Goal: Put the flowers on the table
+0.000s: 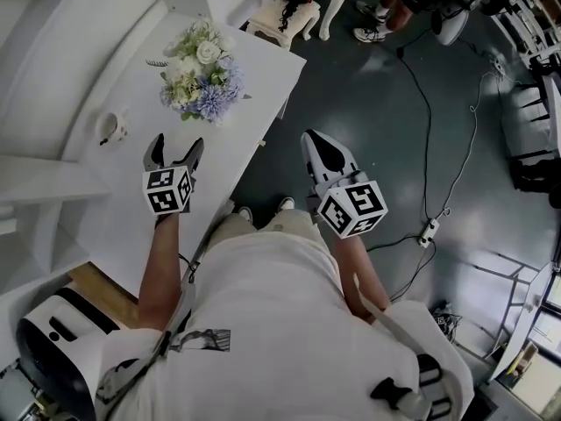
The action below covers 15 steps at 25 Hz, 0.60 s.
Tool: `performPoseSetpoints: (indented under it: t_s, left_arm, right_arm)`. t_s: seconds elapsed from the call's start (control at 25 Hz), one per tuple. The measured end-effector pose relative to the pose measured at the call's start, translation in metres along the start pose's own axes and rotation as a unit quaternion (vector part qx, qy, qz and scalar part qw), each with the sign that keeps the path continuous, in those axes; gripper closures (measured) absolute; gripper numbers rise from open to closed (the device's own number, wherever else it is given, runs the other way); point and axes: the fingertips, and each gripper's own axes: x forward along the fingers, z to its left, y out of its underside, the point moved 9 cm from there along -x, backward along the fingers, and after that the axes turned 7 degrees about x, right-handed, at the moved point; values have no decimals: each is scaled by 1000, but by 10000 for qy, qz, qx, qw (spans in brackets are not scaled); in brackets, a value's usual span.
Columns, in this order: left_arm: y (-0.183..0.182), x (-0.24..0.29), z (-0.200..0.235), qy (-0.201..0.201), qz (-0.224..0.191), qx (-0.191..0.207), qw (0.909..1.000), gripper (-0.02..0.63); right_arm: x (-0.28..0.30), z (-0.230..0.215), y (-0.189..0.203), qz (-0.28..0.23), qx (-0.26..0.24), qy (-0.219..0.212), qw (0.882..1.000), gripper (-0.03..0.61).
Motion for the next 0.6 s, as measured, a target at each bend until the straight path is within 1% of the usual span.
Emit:
performPoseSetpoints:
  t_s: [0.08,0.2,0.36,0.48,0.6]
  left_arm:
    - [-8,-10,5,-150,-132,-70,9998,182]
    - [-18,-26,11,-331,-323,-170,9988,225]
    - [-29,-39,22,-630,-359,-310,9969,280]
    - [-34,-51,32,-852,-323,-487,9946,361]
    - [-45,-67,42,-1061,-434,-562,9918,435]
  right_arm:
    - [3,-4,-4,-4,8,-8,10000,569]
    - [6,-8,-10,0,-30,-16,10000,569]
    - [16,-11,-26,-25,-189,-117,9997,569]
    - [22,-9,-35,-41,-298,-165,9994,569]
    - [27,-4,-44,-47,-411,-255,9988,569]
